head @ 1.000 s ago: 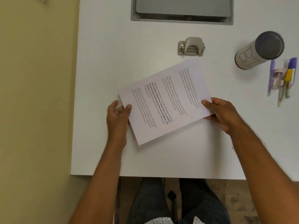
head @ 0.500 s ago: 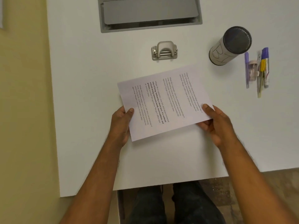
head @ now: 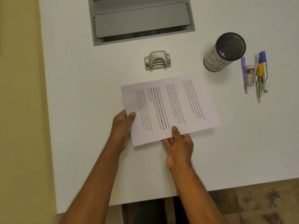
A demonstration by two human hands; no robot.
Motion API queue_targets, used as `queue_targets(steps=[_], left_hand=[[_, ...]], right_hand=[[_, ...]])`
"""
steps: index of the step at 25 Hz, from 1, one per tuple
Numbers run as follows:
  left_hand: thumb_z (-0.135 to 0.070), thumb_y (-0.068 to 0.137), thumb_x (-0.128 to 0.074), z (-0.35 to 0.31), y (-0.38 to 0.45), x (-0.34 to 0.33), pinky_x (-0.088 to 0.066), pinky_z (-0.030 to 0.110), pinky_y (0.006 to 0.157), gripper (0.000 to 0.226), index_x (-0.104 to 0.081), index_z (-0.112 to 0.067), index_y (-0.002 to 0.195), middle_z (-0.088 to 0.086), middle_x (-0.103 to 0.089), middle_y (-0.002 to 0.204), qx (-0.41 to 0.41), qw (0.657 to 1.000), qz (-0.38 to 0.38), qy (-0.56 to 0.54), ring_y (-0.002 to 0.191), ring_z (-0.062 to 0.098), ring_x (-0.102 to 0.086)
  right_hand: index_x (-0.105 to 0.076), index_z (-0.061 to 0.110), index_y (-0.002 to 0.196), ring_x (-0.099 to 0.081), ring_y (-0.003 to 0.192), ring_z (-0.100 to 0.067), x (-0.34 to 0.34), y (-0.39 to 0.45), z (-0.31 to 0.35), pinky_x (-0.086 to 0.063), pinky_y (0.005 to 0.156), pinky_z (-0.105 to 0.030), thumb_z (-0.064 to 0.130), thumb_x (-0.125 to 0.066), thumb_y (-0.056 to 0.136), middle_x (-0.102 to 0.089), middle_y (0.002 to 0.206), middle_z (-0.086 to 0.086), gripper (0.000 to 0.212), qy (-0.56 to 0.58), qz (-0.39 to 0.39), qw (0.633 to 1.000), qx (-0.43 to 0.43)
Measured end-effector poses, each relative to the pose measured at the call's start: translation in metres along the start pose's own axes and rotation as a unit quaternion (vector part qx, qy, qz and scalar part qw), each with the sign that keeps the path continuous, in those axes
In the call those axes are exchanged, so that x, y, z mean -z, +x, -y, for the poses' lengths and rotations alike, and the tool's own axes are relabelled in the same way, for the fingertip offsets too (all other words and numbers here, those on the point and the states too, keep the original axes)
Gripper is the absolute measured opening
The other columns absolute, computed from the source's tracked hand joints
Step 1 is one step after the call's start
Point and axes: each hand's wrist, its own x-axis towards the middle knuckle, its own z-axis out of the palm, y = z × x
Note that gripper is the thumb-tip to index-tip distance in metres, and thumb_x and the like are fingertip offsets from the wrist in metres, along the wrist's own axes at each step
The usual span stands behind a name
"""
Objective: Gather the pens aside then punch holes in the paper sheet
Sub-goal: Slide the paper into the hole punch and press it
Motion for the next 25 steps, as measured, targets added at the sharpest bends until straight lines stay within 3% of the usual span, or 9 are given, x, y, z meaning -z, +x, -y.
queue_targets(steps=[3, 5, 6, 7, 9, 12, 16, 18, 25], left_hand=[[-0.017, 0.103, -0.061, -0.012, 0.0, 0.005, -0.064, 0.033, 0.076, 0.017, -0.07, -0.022, 0.116, 0.0, -0.08, 0.107, -0.046, 0.993, -0.067, 0.085, 0.096, 0.023, -0.077], [-0.022, 0.099, -0.065, -0.029, 0.009, 0.007, -0.061, 0.036, 0.086, 0.021, -0.066, -0.021, 0.12, 0.001, -0.073, 0.107, -0.153, 0.94, -0.189, 0.239, 0.095, 0.023, -0.071], [-0.022, 0.098, -0.065, -0.042, 0.015, 0.004, -0.057, 0.026, 0.086, 0.025, -0.065, -0.018, 0.123, 0.004, -0.068, 0.11, -0.225, 0.903, -0.213, 0.299, 0.093, 0.02, -0.067], [-0.021, 0.098, -0.066, -0.058, 0.024, -0.003, -0.051, 0.014, 0.082, 0.027, -0.065, -0.015, 0.124, 0.006, -0.066, 0.112, -0.287, 0.875, -0.203, 0.333, 0.092, 0.017, -0.063], [-0.022, 0.098, -0.068, -0.095, 0.05, -0.028, -0.042, 0.002, 0.076, 0.029, -0.066, -0.013, 0.125, 0.007, -0.065, 0.119, -0.342, 0.855, -0.127, 0.369, 0.094, 0.012, -0.06], [-0.031, 0.099, -0.069, -0.144, 0.092, -0.069, -0.042, 0.002, 0.076, 0.032, -0.067, -0.019, 0.129, -0.001, -0.065, 0.13, -0.328, 0.845, -0.029, 0.421, 0.104, 0.01, -0.06], [-0.037, 0.098, -0.07, -0.162, 0.127, -0.093, -0.05, 0.029, 0.097, 0.032, -0.07, -0.024, 0.127, -0.007, -0.067, 0.13, -0.249, 0.864, 0.039, 0.436, 0.116, 0.013, -0.061], [-0.035, 0.098, -0.071, -0.16, 0.134, -0.095, -0.052, 0.035, 0.103, 0.028, -0.074, -0.022, 0.123, -0.006, -0.069, 0.127, -0.234, 0.882, 0.059, 0.405, 0.115, 0.015, -0.063], [-0.028, 0.098, -0.071, -0.154, 0.141, -0.107, -0.055, 0.037, 0.102, 0.021, -0.08, -0.016, 0.112, -0.002, -0.075, 0.114, -0.234, 0.887, 0.068, 0.392, 0.109, 0.016, -0.066]], right_hand=[[-0.073, 0.019, 0.114, -0.08, 0.094, -0.017, -0.003, 0.004, -0.001, -0.066, 0.071, -0.032, 0.008, -0.065, 0.101, -0.082, 0.105, -0.002, 0.018, -0.005, -0.026, 1.0, 0.007], [-0.073, 0.02, 0.107, -0.08, 0.093, -0.018, -0.004, 0.006, 0.001, -0.066, 0.072, -0.032, 0.008, -0.066, 0.101, -0.082, 0.1, 0.0, 0.015, -0.006, -0.03, 1.0, 0.004], [-0.073, 0.02, 0.105, -0.08, 0.093, -0.018, -0.004, 0.007, 0.002, -0.067, 0.073, -0.032, 0.008, -0.066, 0.101, -0.083, 0.098, 0.0, 0.014, -0.006, -0.031, 1.0, 0.002], [-0.073, 0.019, 0.105, -0.08, 0.093, -0.018, -0.005, 0.008, 0.002, -0.067, 0.074, -0.033, 0.008, -0.066, 0.101, -0.083, 0.098, 0.0, 0.013, -0.006, -0.031, 0.999, -0.002], [-0.072, 0.016, 0.109, -0.08, 0.093, -0.019, -0.008, 0.011, 0.001, -0.067, 0.076, -0.034, 0.009, -0.066, 0.101, -0.082, 0.101, -0.003, 0.012, -0.001, -0.032, 0.999, -0.013], [-0.07, 0.012, 0.118, -0.08, 0.092, -0.019, -0.016, 0.016, 0.001, -0.067, 0.074, -0.034, 0.008, -0.066, 0.1, -0.081, 0.107, -0.008, 0.018, 0.017, -0.031, 0.999, -0.025], [-0.069, 0.012, 0.119, -0.08, 0.092, -0.019, -0.025, 0.021, 0.003, -0.067, 0.072, -0.034, 0.008, -0.066, 0.1, -0.082, 0.104, -0.006, 0.02, 0.03, -0.02, 0.999, -0.029], [-0.07, 0.015, 0.115, -0.08, 0.091, -0.02, -0.03, 0.022, 0.002, -0.067, 0.073, -0.035, 0.008, -0.066, 0.1, -0.082, 0.099, -0.004, 0.016, 0.028, -0.019, 0.999, -0.034], [-0.07, 0.018, 0.112, -0.08, 0.09, -0.019, -0.042, 0.025, 0.0, -0.067, 0.075, -0.036, 0.01, -0.067, 0.1, -0.083, 0.097, -0.002, 0.015, 0.026, -0.022, 0.998, -0.044]])
